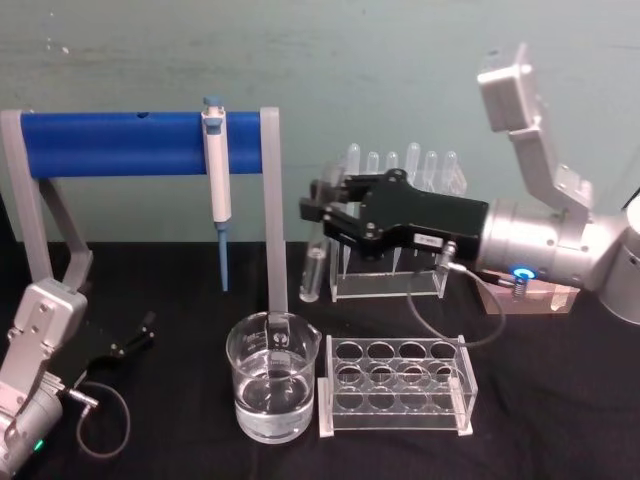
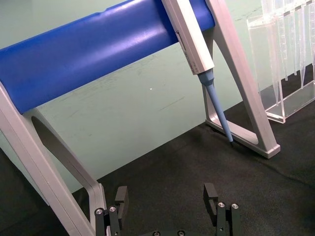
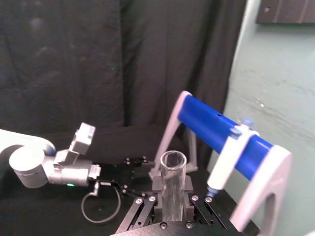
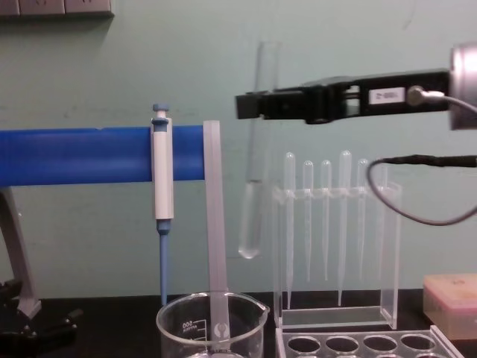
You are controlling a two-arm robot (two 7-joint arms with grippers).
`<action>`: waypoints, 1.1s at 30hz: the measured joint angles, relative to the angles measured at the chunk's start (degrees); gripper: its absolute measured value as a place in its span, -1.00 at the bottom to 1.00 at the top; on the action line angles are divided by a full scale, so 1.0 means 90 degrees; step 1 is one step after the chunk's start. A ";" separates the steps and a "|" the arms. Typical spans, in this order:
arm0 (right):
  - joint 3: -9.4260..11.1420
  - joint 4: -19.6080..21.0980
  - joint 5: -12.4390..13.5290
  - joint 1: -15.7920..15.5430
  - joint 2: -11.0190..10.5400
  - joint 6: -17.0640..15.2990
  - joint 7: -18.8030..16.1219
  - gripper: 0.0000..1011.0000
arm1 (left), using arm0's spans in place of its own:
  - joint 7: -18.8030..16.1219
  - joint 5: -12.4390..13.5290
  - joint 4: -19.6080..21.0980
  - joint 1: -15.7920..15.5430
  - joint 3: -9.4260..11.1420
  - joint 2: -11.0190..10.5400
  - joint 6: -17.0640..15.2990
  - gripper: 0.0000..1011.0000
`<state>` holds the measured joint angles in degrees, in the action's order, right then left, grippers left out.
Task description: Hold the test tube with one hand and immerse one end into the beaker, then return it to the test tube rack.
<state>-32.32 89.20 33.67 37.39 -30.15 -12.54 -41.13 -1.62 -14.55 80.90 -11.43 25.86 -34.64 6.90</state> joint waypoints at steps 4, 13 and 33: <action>-0.0184 -0.0147 -0.0014 0.0174 0.0144 0.0013 -0.0068 -0.55 | 0.0000 0.0000 0.0000 0.0000 0.0000 0.0000 0.0000 0.98; -0.0460 -0.0516 0.0021 0.0355 0.0335 0.0155 -0.0127 -0.55 | 0.0000 0.0000 0.0000 0.0000 0.0000 0.0000 0.0000 0.98; -0.0904 -0.1222 -0.0292 -0.0067 0.0424 0.1259 -0.0301 -0.55 | 0.0000 0.0000 0.0000 0.0000 0.0000 0.0000 0.0000 0.98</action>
<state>-40.46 78.20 31.03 36.78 -26.33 -1.21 -43.85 -1.62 -14.55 80.90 -11.43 25.86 -34.65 6.90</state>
